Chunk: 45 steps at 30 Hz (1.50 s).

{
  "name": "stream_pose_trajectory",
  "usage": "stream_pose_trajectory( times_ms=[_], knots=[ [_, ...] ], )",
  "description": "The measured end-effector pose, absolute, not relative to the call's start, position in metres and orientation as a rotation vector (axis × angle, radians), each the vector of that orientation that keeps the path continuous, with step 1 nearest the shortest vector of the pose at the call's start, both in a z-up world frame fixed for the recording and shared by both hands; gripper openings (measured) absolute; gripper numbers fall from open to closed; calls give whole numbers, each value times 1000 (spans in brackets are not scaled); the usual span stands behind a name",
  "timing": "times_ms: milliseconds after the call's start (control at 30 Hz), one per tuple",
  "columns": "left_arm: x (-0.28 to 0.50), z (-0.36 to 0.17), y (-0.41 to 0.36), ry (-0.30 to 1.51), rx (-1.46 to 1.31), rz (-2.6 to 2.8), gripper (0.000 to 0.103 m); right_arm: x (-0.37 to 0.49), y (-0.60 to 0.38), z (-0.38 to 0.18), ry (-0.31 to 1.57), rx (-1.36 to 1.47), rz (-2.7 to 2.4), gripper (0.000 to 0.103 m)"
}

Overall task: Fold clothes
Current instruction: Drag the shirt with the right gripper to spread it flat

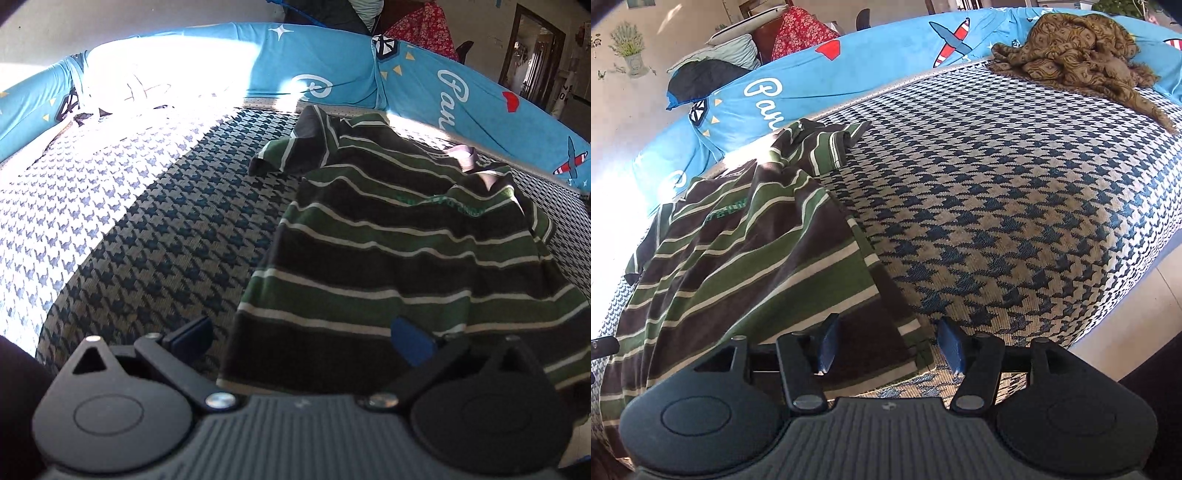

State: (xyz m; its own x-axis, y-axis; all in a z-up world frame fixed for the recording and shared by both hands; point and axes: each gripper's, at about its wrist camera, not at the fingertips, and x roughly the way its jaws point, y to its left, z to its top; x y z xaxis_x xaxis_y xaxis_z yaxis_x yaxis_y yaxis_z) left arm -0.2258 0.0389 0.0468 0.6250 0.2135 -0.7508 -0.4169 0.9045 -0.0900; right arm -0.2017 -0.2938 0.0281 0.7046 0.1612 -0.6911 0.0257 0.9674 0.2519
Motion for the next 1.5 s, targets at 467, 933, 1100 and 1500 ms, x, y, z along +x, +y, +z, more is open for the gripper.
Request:
stream_pose_trajectory(
  times_ms=[467, 933, 1100, 1500],
  knots=[
    [-226, 48, 35, 825, -239, 368, 103, -236, -280, 54, 780, 77, -11, 5],
    [-209, 50, 25, 847, -209, 340, 103, -213, -278, 77, 732, 159, 98, 33],
    [-193, 58, 24, 834, -198, 339, 103, -176, -277, 81, 759, 201, 175, 33],
    [-145, 66, 19, 840, -151, 280, 103, -103, -278, 81, 829, 237, 233, 37]
  ],
)
